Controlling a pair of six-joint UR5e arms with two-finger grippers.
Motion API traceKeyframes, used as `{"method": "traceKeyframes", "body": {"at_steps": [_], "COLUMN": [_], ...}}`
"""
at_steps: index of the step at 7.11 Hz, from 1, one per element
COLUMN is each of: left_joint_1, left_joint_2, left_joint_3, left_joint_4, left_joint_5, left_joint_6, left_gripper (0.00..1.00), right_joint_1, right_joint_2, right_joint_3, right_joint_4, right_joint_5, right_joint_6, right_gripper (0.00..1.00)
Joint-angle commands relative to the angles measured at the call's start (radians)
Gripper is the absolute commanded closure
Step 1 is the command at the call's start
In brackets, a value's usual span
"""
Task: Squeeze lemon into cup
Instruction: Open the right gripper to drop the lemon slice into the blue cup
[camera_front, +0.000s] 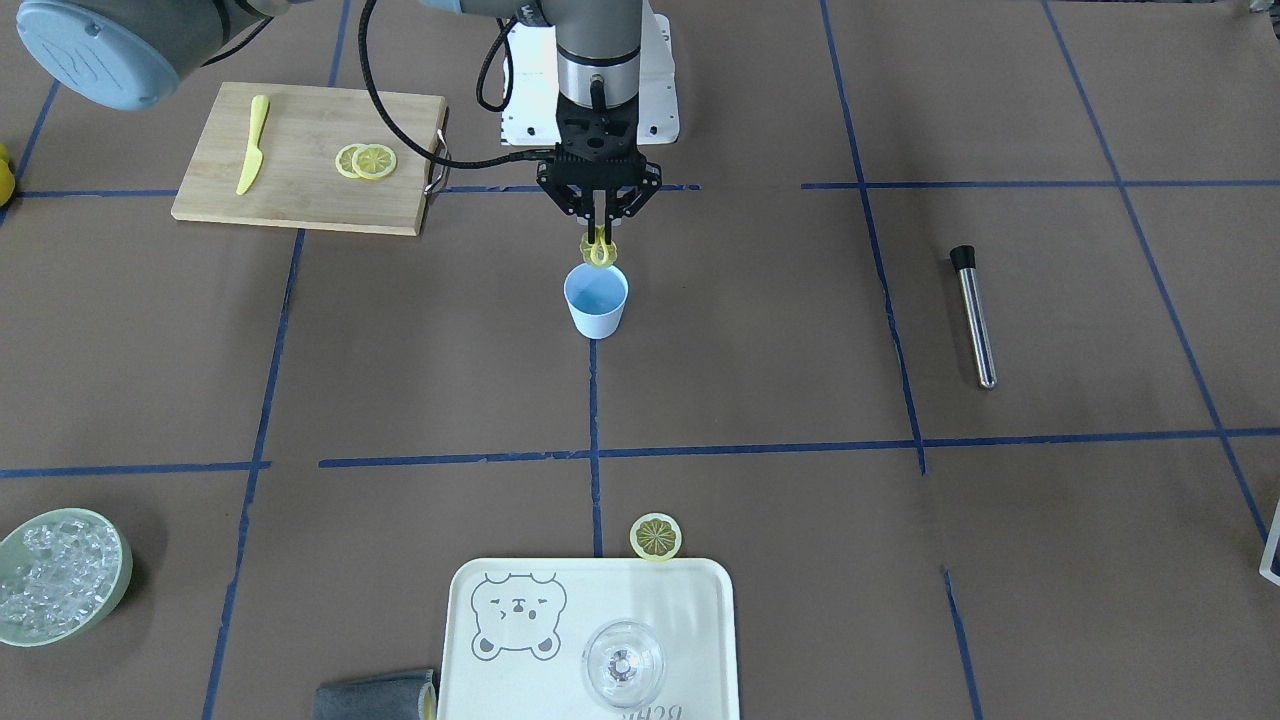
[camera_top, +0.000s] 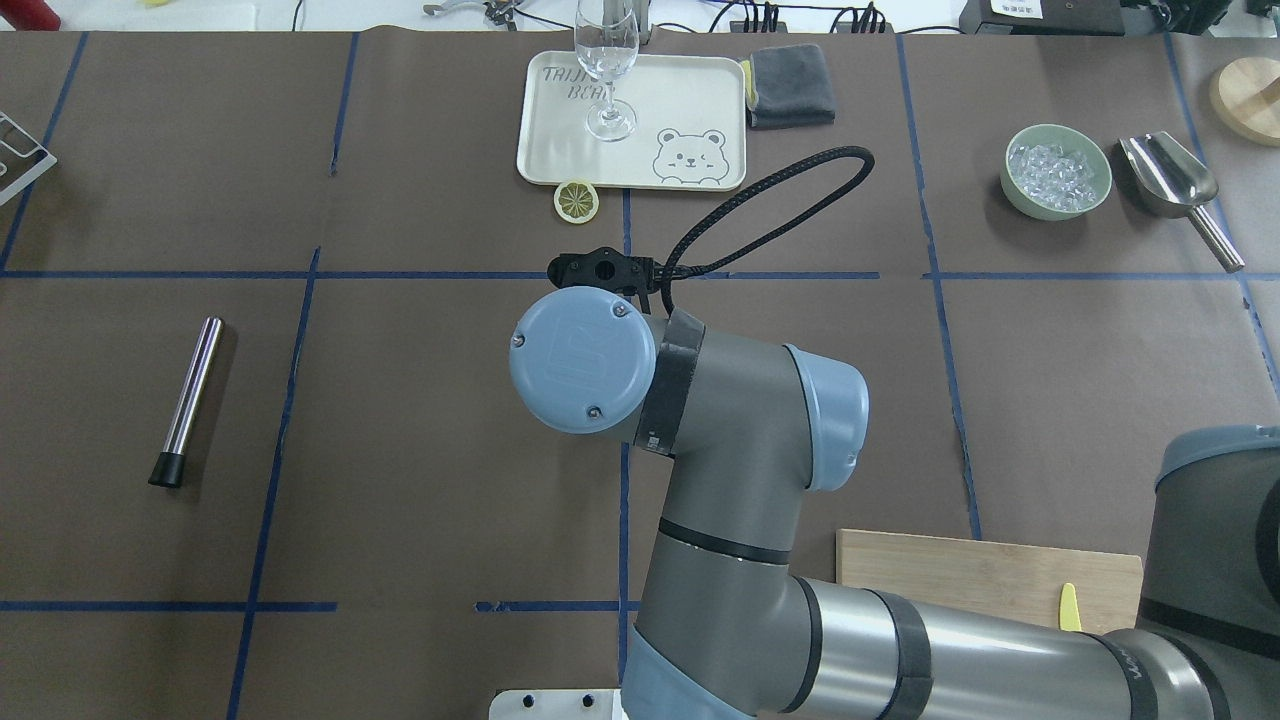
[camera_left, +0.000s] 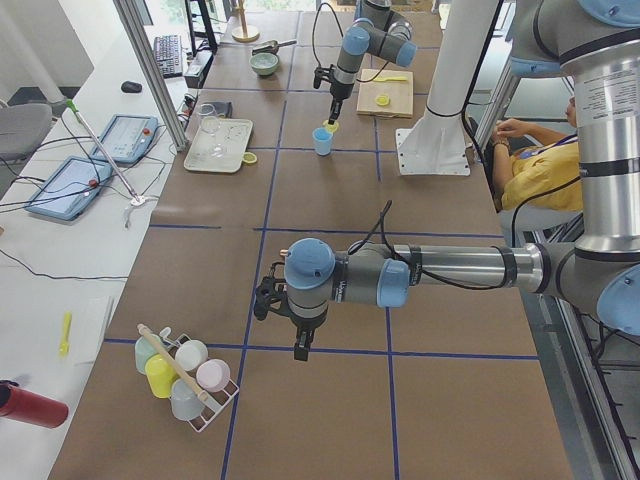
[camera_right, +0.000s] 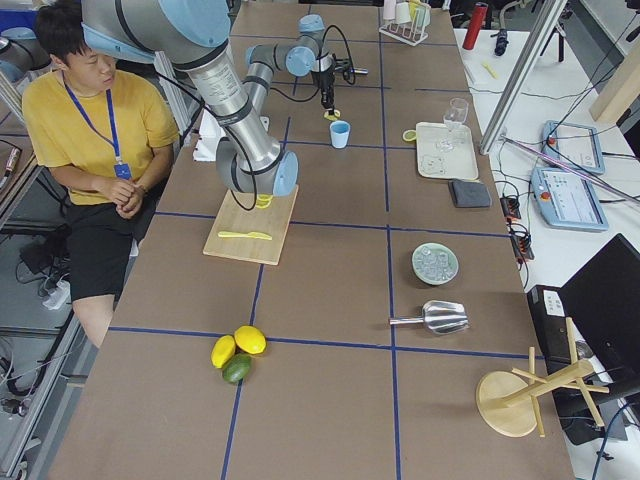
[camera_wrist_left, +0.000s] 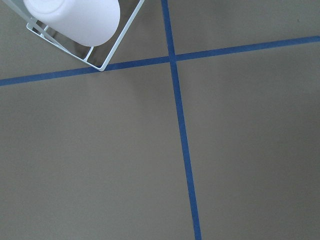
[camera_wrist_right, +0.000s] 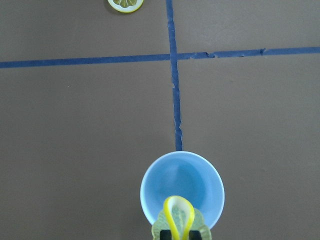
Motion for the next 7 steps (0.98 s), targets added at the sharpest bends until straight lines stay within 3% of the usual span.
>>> {"method": "traceKeyframes", "body": {"at_steps": [1, 2, 3, 4, 7], "left_joint_1": [0.0, 0.0, 0.0, 0.0, 0.0], "left_joint_2": [0.006, 0.009, 0.011, 0.011, 0.011], "left_joint_3": [-0.001, -0.001, -0.001, -0.001, -0.001], "left_joint_4": [-0.001, -0.001, -0.001, -0.001, -0.001], "left_joint_5": [-0.002, 0.0, -0.002, -0.002, 0.0], "left_joint_6": [0.002, 0.002, 0.002, 0.002, 0.002], "left_gripper": [0.0, 0.0, 0.0, 0.0, 0.0], "right_joint_1": [0.02, 0.026, 0.026, 0.026, 0.028], "right_joint_2": [0.021, 0.018, 0.017, 0.018, 0.018], "right_joint_3": [-0.059, -0.068, -0.07, -0.068, -0.064], "right_joint_4": [0.025, 0.024, 0.024, 0.024, 0.024], "right_joint_5": [0.001, 0.001, 0.003, 0.009, 0.012], "right_joint_6": [-0.027, -0.044, -0.049, -0.051, -0.057], "right_gripper": [0.77, 0.72, 0.15, 0.0, 0.0]}}
